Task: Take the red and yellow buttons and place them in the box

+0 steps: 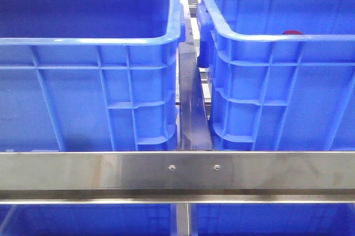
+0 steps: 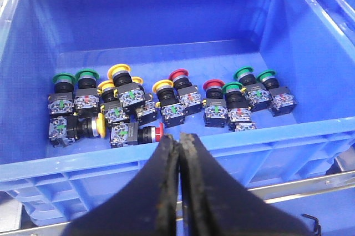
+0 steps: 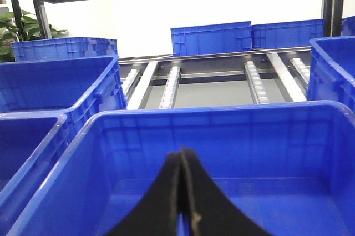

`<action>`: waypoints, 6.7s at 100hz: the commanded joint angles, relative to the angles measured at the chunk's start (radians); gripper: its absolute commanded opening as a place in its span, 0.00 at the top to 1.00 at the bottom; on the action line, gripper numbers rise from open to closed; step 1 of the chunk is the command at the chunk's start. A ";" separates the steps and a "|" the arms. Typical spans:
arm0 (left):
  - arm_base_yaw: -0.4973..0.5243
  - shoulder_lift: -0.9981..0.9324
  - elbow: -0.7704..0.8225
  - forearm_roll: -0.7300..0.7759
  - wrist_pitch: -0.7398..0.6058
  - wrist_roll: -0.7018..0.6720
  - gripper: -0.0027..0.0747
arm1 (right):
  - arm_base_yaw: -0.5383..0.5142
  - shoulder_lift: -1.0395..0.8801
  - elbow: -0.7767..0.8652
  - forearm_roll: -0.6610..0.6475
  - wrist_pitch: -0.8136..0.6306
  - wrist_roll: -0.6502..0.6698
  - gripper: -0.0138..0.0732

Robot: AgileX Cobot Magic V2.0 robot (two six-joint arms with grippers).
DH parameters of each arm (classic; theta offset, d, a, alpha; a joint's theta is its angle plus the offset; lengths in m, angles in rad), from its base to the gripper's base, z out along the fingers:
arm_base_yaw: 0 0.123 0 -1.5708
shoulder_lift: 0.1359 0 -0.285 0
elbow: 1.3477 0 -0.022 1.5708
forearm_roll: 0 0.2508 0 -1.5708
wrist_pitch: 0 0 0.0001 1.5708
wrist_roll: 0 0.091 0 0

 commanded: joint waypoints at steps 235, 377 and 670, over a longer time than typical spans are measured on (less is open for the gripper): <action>0.134 1.283 -0.617 0.209 -0.166 -0.271 0.33 | -0.005 -0.002 -0.024 0.003 0.017 -0.012 0.92; 0.134 1.281 -0.624 0.191 -0.202 -0.271 0.99 | -0.005 -0.002 -0.024 0.004 0.016 -0.012 0.92; -0.764 0.791 -0.624 0.241 0.015 -0.073 0.99 | 0.092 0.718 -0.310 0.488 1.168 0.280 0.21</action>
